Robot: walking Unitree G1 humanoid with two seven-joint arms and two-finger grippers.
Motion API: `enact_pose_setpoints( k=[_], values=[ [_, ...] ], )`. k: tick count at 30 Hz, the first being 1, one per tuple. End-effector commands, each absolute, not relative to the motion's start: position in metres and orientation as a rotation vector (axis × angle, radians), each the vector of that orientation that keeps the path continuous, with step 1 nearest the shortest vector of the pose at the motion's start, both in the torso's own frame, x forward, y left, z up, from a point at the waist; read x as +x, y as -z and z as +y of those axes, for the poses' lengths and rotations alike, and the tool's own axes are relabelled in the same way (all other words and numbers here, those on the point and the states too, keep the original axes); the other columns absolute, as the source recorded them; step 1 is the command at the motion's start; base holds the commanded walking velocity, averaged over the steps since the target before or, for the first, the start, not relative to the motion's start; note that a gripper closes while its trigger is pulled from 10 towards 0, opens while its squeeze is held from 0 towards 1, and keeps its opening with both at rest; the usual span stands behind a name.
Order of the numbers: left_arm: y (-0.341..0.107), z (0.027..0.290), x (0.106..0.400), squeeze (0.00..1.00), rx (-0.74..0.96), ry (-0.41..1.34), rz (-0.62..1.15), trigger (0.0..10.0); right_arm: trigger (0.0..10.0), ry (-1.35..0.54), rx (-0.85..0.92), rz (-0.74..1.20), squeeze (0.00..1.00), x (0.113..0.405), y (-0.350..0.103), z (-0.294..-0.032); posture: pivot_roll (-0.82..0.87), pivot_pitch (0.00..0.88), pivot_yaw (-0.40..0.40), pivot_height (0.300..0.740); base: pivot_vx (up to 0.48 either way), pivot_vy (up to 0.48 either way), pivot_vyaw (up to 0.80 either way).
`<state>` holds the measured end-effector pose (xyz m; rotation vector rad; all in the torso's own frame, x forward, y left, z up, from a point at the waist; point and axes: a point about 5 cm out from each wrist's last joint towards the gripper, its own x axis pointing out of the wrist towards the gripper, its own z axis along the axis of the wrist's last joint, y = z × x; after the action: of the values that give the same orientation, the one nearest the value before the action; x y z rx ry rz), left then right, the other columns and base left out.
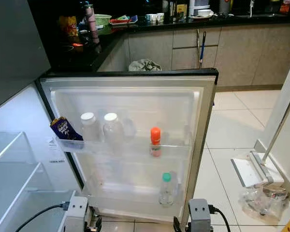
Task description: Restocking fridge
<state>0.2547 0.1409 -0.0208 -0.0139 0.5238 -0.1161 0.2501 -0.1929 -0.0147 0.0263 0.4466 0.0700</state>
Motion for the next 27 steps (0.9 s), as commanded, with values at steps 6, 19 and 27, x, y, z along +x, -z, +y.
enact_pose_setpoints(
  k=[6, 19, 27],
  values=[
    [0.0209, 0.1381, 0.2563, 0.00, -0.010, 0.123, 0.519, 10.0, 10.0, -0.037, -0.004, 0.458, 0.00, 0.2485, 0.0183, -0.1927, -0.07, 0.063, 0.040, 0.665, 0.000, 0.000, 0.00],
    [0.0190, 0.1389, 0.2578, 0.00, -0.006, 0.124, 0.502, 10.0, 10.0, -0.062, -0.030, 0.429, 0.00, 0.2488, 0.0160, -0.1907, -0.07, 0.072, 0.041, 0.665, 0.000, 0.000, 0.00],
    [0.0193, 0.1395, 0.2570, 0.00, -0.008, 0.123, 0.498, 10.0, 10.0, -0.070, -0.014, 0.417, 0.00, 0.2484, 0.0157, -0.1890, -0.07, 0.075, 0.042, 0.665, 0.000, 0.000, 0.00]
  ],
)
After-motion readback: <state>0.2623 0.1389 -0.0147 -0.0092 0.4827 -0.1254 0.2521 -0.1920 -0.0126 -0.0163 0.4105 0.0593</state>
